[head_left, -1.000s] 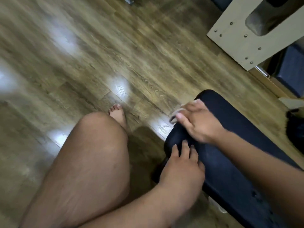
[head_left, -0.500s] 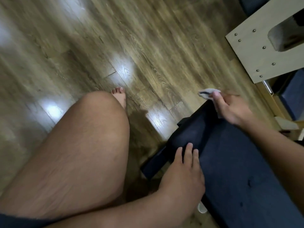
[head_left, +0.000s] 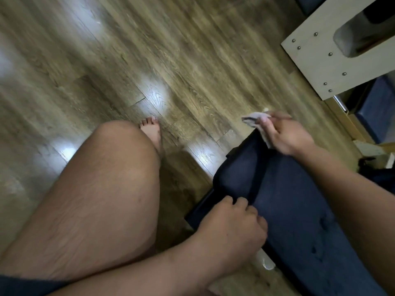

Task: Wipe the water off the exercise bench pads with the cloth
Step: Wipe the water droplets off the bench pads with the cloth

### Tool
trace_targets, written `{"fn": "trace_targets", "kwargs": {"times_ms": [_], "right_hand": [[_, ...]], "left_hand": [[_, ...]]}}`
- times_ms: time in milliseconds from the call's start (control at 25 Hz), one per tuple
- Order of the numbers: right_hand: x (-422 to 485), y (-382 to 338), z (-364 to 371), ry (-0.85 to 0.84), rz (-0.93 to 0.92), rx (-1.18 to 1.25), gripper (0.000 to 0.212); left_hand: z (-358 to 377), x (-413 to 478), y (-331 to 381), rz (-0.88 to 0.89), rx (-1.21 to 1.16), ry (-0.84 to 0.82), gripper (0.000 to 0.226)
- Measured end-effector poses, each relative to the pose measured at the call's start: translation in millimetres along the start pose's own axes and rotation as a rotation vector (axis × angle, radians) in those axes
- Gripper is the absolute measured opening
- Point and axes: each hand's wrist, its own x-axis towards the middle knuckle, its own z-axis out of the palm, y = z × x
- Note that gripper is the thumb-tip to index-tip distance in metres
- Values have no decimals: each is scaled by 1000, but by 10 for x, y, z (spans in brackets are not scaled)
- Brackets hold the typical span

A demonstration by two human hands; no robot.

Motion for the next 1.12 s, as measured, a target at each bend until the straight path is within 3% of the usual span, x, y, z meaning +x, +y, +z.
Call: {"fn": "trace_targets", "kwargs": {"times_ms": [80,160,240,360,520,720,960,1040,1120], "right_hand": [[155,101,38,-37,162,-54,47],[71,-45,185,12,183,-55,59],[-334,-417,360,102,89,6,56],[-1117,-985,608,138,-88,-8,54],[-1975,-898,868,-6,-314,-304,49],[-2914,-331,909,-67,-296,-478,52],[-1680,-1295,1028,2,-103,-496,59],[-1633,-1405,1025,-34,-46,-574,60],[-1928,-1228,1071,41,-43,-606,60]], "left_hand": [[-80,-68,-96,-39,-66,46,29],[-161,-104,-261,-140,-82,161,21],[-200,-128,-435,-353,-166,273,20],[-304,-55,-637,-576,-252,309,33],[-174,25,-535,-547,-243,257,43],[-16,37,-405,-439,-186,239,52],[-42,-127,-256,-410,-83,283,51],[-37,-142,-141,-390,11,235,55],[18,-130,-105,-365,119,130,64]]}}
